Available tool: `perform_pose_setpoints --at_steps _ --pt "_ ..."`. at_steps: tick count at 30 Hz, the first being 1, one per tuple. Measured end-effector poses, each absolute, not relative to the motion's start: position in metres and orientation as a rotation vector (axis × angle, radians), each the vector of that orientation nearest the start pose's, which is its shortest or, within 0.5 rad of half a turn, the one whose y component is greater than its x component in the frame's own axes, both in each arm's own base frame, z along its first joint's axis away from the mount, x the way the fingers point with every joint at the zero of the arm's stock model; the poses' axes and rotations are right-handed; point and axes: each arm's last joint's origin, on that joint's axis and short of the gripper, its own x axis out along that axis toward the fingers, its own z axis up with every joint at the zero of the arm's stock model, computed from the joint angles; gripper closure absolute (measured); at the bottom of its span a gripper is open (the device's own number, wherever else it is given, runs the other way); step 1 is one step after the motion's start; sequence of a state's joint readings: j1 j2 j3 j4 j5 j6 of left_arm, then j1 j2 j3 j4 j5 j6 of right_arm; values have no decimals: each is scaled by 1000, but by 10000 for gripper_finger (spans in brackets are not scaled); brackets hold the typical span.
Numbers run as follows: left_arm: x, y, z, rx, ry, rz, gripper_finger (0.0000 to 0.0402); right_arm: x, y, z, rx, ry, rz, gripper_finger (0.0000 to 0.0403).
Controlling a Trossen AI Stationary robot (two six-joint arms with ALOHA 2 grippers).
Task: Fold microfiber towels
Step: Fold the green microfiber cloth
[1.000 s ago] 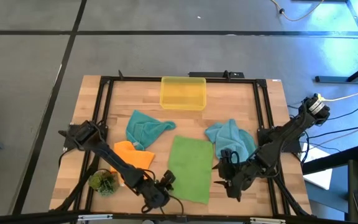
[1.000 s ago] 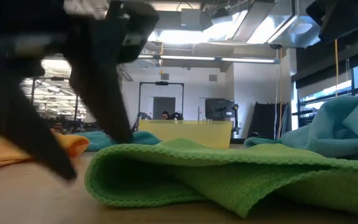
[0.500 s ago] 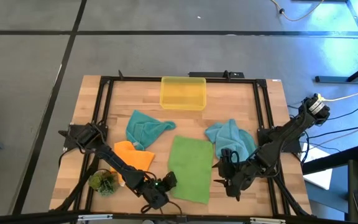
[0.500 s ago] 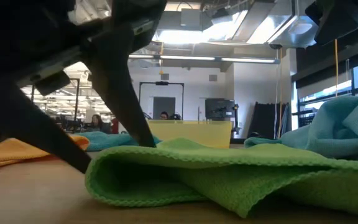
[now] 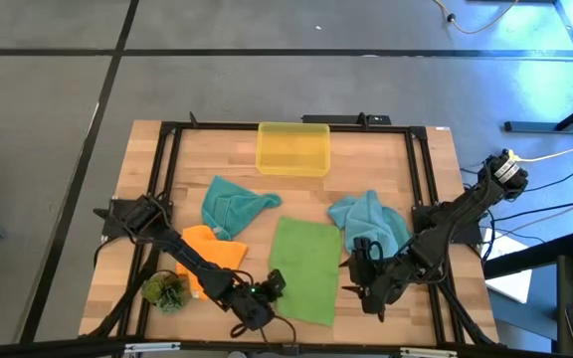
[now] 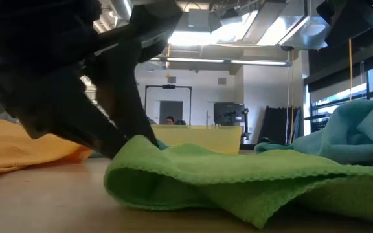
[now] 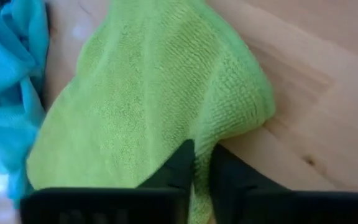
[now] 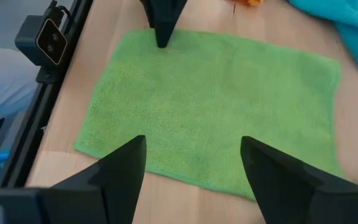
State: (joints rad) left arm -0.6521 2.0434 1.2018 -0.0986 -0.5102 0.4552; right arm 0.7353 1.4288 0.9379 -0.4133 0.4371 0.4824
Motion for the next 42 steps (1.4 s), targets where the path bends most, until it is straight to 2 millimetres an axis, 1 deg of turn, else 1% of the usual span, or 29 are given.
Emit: perform_pose_setpoints --at_steps 1,5,8,12,17,20,23,27,29,32,35,39,42 --pt "329 -233 121 898 763 -292 393 220 182 228 -61 789 93 140" --pt "336 -227 126 659 754 -185 399 220 182 228 -67 789 94 140" --pt "343 -220 144 535 690 -139 401 220 182 228 -70 790 95 140" --pt "348 -208 173 451 619 -136 401 220 182 228 -91 786 96 140" --pt "355 -173 212 283 561 -31 401 220 182 228 -96 785 95 140" --pt "361 -148 228 118 539 4 401 220 182 227 -92 789 91 140" --pt "369 -117 243 -70 518 3 401 219 181 224 -96 797 85 140" --pt "377 -77 241 -194 563 47 401 217 179 223 -66 808 39 140" --pt "380 -61 237 -245 590 52 401 214 179 224 -60 808 33 140" --pt "382 -42 231 -288 633 74 401 208 184 229 -68 769 32 141" --pt "384 -32 233 -301 614 92 401 203 191 228 -43 749 13 147" --pt "384 -27 232 -304 618 100 401 204 203 219 56 741 0 154" --pt "383 -26 231 -304 626 105 401 208 214 218 152 710 51 155"
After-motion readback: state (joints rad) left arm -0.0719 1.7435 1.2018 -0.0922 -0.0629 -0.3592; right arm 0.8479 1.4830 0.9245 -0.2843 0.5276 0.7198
